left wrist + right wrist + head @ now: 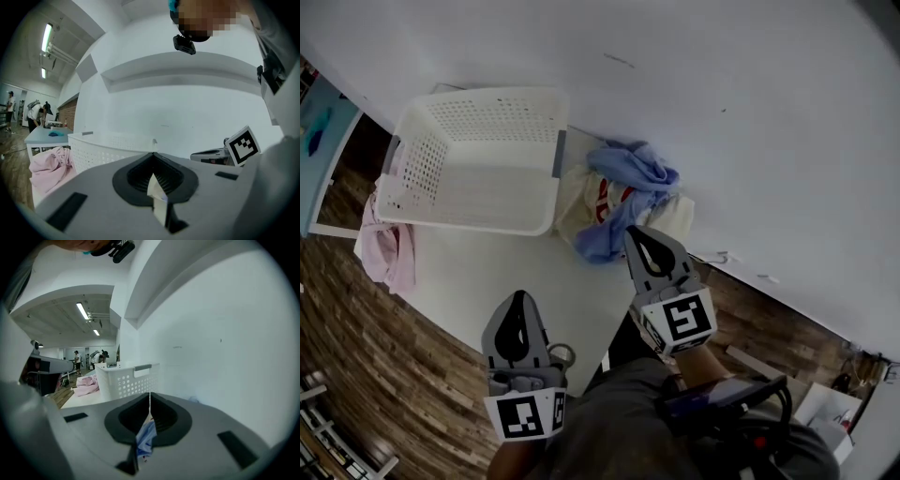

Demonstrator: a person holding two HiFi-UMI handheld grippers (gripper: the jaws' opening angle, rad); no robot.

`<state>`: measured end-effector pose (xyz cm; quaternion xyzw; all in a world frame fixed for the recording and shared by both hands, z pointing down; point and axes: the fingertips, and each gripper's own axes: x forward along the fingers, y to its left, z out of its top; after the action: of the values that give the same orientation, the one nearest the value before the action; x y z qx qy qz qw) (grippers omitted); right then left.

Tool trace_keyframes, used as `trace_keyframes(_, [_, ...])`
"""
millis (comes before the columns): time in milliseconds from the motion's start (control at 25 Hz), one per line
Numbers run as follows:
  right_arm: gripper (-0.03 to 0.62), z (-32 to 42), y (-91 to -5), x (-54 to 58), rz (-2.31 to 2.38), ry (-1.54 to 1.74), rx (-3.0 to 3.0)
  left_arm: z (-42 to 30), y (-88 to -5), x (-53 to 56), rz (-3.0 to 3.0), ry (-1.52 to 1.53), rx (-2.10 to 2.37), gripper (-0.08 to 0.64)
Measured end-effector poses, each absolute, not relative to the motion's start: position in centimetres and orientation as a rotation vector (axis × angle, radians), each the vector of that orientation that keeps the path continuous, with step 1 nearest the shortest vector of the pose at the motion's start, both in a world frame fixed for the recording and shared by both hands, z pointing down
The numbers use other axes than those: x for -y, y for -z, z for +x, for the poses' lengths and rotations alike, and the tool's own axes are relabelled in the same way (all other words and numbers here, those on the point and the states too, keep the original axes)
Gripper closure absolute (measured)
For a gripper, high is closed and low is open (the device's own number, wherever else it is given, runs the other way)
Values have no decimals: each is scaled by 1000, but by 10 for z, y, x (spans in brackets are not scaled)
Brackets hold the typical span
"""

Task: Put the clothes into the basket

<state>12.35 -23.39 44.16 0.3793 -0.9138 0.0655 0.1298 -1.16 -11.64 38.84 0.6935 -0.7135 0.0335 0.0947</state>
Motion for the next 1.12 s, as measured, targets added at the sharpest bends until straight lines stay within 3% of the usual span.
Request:
trace_keyframes(120, [561,127,-455,250,1091,-202,2643,-11,-400,131,2037,-121,2107,552])
trace_keyframes(280, [330,128,-481,268,1059,-149,2577,-12,-420,144,1993,-153,2090,552])
trace_keyframes(560, [114,132,-537,291,1004,-114,2422,-23,-457,154,1881,-200,2062,552])
trace_keyframes(720, [69,128,-577,297,917,-184,2379,-26,-478,160,1830,-212,2043,552])
trace_keyframes(960, [64,127,-606,306,840,-209,2345,-22,-483,169,1798,-188,2044,552])
trace_keyframes(1000, [73,128,-606,307,850,-215,2337,-21,-482,170,1802,-185,2038,552])
trace_keyframes(1120, [185,132,-606,311,893,-200,2317,-19,-482,171,1812,-173,2032,552])
